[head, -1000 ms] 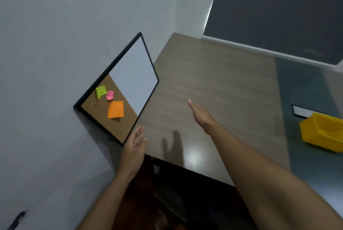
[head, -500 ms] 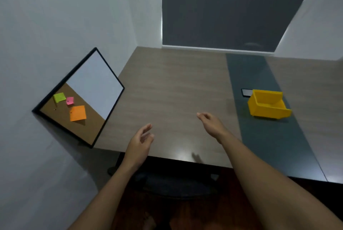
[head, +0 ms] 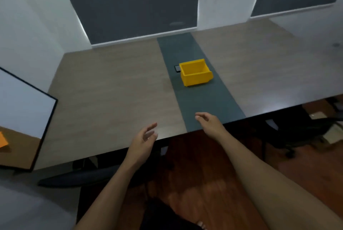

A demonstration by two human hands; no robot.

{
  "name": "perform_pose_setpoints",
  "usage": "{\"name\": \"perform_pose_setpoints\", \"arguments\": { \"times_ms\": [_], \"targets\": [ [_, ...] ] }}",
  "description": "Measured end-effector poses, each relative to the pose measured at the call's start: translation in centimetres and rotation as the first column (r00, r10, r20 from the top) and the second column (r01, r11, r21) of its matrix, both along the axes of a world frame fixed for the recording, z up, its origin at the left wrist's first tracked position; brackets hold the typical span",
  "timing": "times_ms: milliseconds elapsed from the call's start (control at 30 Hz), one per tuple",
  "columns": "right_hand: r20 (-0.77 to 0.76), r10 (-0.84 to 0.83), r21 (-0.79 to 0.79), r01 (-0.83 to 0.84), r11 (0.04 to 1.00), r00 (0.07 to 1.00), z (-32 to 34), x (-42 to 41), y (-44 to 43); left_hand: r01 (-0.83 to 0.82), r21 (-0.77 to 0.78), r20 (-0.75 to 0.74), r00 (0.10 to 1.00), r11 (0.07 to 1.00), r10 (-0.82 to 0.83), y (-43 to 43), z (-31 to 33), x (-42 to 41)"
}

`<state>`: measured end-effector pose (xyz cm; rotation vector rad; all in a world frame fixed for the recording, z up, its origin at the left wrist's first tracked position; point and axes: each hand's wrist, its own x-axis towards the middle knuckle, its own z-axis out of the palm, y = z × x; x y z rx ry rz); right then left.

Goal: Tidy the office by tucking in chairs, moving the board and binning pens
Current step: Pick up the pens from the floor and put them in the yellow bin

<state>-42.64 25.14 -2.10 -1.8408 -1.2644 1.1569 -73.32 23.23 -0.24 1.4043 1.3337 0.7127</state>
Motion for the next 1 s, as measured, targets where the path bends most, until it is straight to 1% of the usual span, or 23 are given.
{"name": "perform_pose_setpoints", "arguments": {
  "times_ms": [167, 300, 433, 600, 833, 1000],
  "targets": [
    [-0.048, -0.184, -0.046, 0.182, 0.982, 0.982, -1.5, 7.9, -7.0, 0.199, -0.026, -0.053, 0.978, 0.980, -0.201, -0.6, 0.2, 8.4],
    [-0.066, -0.340, -0.076, 0.335, 0.939, 0.938, -2.8, 13.7, -12.5, 0.371, -0.052, -0.082, 0.924, 0.927, -0.374, 0.0, -0.1, 15.9],
    [-0.075, -0.483, -0.122, 0.473, 0.873, 0.872, -3.8, 19.4, -17.4, 0.538, -0.028, -0.105, 0.836, 0.842, -0.538, 0.1, -0.4, 24.4],
    [-0.053, -0.616, -0.188, 0.598, 0.779, 0.786, -4.5, 25.9, -23.4, 0.728, -0.032, -0.105, 0.679, 0.684, -0.727, -0.7, -1.7, 35.3],
    [0.013, -0.823, -0.203, 0.807, 0.554, 0.568, -5.9, 33.0, -33.6, 0.904, -0.090, -0.037, 0.417, 0.418, -0.908, -4.1, -2.3, 49.4],
    [0.065, -0.949, -0.197, 0.936, 0.292, 0.309, -6.4, 35.0, -41.3, 0.967, -0.112, -0.026, 0.227, 0.229, -0.974, -7.9, -3.1, 57.9]
  ]
}}
